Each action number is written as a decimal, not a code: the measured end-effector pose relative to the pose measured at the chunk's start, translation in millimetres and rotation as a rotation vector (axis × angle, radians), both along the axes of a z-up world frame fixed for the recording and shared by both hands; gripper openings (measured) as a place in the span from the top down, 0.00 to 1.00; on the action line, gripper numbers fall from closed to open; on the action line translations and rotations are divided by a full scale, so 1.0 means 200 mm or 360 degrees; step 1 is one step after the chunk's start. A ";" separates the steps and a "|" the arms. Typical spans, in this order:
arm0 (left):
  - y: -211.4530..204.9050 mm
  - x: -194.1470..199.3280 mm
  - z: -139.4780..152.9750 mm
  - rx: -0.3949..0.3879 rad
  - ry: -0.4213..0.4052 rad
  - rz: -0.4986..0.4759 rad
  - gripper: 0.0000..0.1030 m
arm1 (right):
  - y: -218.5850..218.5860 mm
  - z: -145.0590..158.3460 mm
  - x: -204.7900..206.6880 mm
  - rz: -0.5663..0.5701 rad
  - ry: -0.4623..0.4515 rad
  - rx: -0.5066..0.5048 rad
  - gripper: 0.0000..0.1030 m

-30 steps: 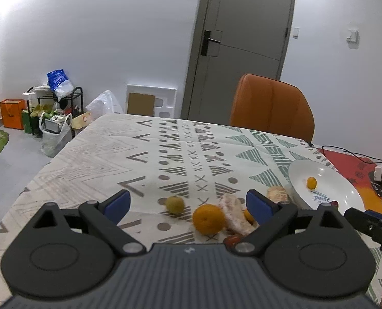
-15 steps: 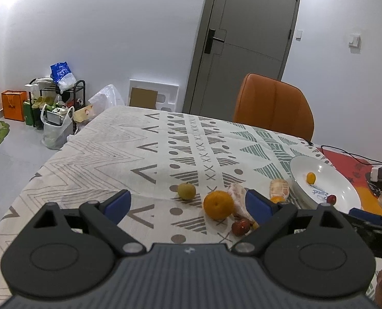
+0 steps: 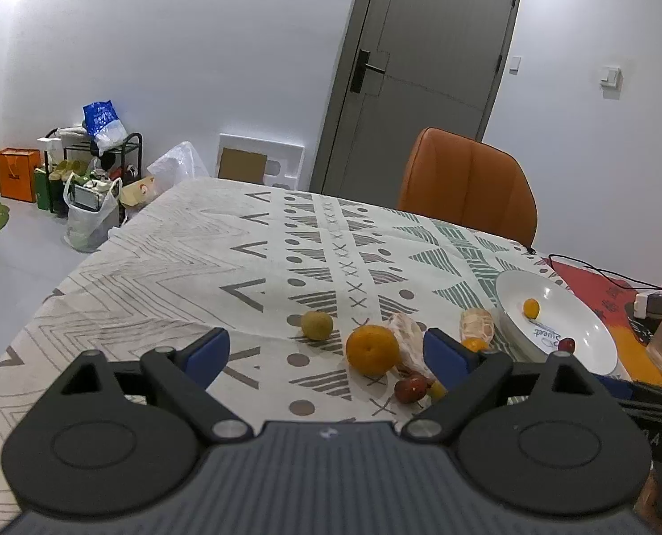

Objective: Organize fruits
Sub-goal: 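Move both tools back over the remaining fruit cluster, then grasp a yellow-green fruit with the right tool while the left tool grasps a large orange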

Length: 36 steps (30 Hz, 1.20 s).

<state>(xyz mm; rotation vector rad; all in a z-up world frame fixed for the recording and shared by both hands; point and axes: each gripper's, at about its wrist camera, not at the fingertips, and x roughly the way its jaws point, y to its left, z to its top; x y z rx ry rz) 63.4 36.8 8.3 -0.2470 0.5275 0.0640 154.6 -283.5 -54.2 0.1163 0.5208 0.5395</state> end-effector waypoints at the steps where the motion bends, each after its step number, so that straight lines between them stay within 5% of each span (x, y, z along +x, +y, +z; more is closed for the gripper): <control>1: 0.00 0.01 -0.01 -0.0003 0.0006 -0.0004 0.10 | 0.01 -0.01 0.01 0.0011 0.0013 0.0000 0.35; 9: 0.01 0.12 -0.10 -0.0040 0.0085 -0.0033 0.14 | 0.08 -0.08 0.15 0.0107 0.0139 -0.0008 0.58; 20: 0.03 0.26 -0.17 -0.0086 0.0133 -0.0103 0.21 | 0.20 -0.17 0.23 0.0202 0.0219 -0.0054 0.59; 25: 0.00 0.32 -0.20 -0.0099 0.0132 -0.0144 0.22 | 0.23 -0.20 0.26 0.0243 0.0249 -0.0064 0.75; 36: -0.07 0.40 -0.25 -0.0105 0.0172 -0.0195 0.31 | 0.16 -0.17 0.26 0.0247 0.0227 -0.0036 0.76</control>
